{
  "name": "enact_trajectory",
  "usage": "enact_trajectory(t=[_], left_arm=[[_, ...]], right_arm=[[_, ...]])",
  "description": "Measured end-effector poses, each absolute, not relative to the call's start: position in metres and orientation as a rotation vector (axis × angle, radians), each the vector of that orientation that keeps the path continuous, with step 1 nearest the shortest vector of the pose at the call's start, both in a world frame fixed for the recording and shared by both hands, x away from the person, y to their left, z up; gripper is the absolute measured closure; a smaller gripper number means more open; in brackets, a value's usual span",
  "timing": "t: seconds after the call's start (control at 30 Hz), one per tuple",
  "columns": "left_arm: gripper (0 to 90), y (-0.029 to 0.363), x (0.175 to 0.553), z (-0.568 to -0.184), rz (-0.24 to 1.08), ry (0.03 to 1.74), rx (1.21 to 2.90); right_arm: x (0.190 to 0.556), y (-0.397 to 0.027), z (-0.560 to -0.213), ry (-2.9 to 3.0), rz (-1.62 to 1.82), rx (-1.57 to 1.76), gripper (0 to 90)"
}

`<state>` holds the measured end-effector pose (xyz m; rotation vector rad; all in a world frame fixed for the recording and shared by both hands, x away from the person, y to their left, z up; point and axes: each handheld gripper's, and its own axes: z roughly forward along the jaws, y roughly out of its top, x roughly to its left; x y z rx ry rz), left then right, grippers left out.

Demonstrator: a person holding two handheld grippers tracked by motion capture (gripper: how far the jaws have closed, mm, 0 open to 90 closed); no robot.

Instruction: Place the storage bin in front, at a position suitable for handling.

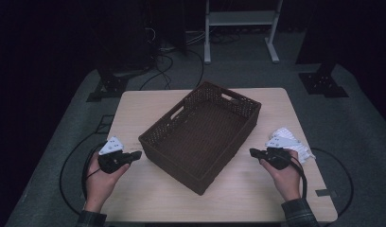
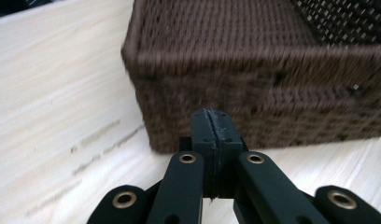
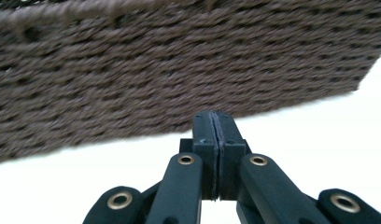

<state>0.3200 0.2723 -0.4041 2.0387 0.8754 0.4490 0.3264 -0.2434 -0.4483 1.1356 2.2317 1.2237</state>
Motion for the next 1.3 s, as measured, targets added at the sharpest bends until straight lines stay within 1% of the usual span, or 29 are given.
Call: enact_trajectory(t=[0.2,0.3,0.4,0.57,0.77,1.1,1.13,1.2,1.3], left_arm=[[88.0,0.261,0.335,-0.385,0.473,0.836,2.033],[85.8,0.258,0.343,-0.378,0.488,0.828,2.032],[85.5,0.256,0.35,-0.373,0.505,0.824,2.033],[81.9,0.246,0.377,-0.366,0.515,0.819,2.066],[79.4,0.237,0.401,-0.369,0.519,0.834,2.1],[75.3,0.231,0.428,-0.387,0.466,0.898,2.133],[75.8,0.231,0.431,-0.39,0.449,0.906,2.134],[79.7,0.231,0.433,-0.392,0.425,0.911,2.132],[81.1,0.231,0.432,-0.392,0.42,0.918,2.136]], right_arm=[[0.313,-0.239,-0.456,2.273,1.192,1.114,86.6],[0.308,-0.239,-0.457,2.286,1.178,1.114,86.0],[0.304,-0.239,-0.458,2.283,1.195,1.112,85.4],[0.298,-0.239,-0.461,2.305,1.19,1.107,84.6],[0.294,-0.238,-0.464,2.314,1.187,1.104,83.8],[0.29,-0.235,-0.47,2.345,1.167,1.094,80.2],[0.29,-0.235,-0.47,2.349,1.163,1.089,79.9],[0.289,-0.234,-0.471,2.354,1.152,1.081,78.9],[0.289,-0.233,-0.472,2.351,1.145,1.08,77.4]])
